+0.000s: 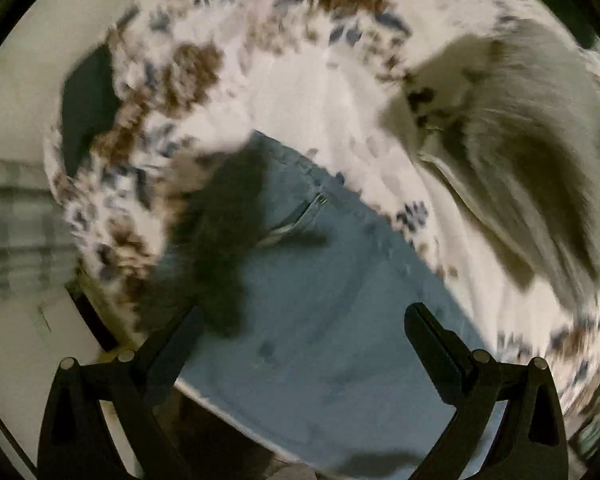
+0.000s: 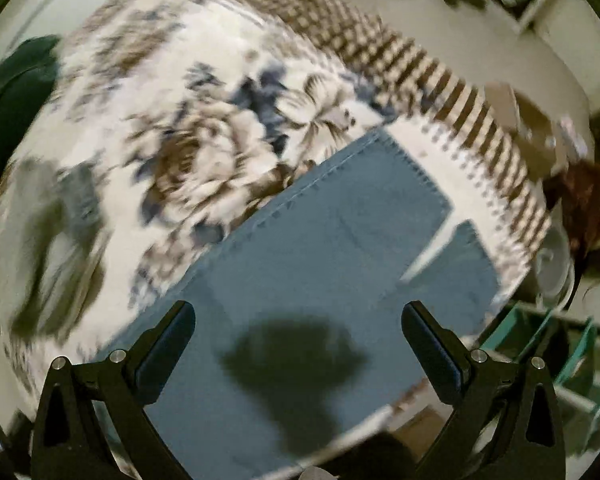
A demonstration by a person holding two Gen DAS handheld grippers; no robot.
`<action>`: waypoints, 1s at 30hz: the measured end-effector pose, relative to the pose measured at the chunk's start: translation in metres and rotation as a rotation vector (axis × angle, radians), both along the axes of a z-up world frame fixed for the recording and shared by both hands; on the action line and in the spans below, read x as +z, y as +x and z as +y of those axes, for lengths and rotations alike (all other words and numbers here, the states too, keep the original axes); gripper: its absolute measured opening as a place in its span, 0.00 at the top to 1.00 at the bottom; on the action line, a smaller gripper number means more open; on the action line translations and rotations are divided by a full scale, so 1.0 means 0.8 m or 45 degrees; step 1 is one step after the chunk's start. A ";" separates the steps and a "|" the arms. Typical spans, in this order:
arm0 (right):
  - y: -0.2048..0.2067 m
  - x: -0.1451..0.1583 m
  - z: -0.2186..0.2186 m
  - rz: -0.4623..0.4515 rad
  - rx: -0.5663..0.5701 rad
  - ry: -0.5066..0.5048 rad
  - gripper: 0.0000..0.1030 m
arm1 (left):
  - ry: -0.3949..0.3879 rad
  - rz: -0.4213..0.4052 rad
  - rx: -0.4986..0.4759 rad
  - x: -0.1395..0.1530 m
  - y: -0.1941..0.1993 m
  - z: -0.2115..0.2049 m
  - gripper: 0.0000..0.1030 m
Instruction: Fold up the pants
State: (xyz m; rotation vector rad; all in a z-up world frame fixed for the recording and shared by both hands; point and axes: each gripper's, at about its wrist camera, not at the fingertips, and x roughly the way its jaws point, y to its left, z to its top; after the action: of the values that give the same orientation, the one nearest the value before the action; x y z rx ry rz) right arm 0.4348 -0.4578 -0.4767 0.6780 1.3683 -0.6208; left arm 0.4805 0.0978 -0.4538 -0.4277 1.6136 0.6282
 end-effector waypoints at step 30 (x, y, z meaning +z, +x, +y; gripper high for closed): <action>0.022 -0.140 -0.077 -0.138 -0.213 0.173 0.93 | -0.222 -0.617 0.112 0.048 -0.113 0.048 0.76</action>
State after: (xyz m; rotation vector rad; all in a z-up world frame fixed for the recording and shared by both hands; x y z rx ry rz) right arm 0.4521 -0.5195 -0.5884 0.9294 1.2691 -0.6179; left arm 0.3901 0.1364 -0.4152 -0.7235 1.1930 0.4083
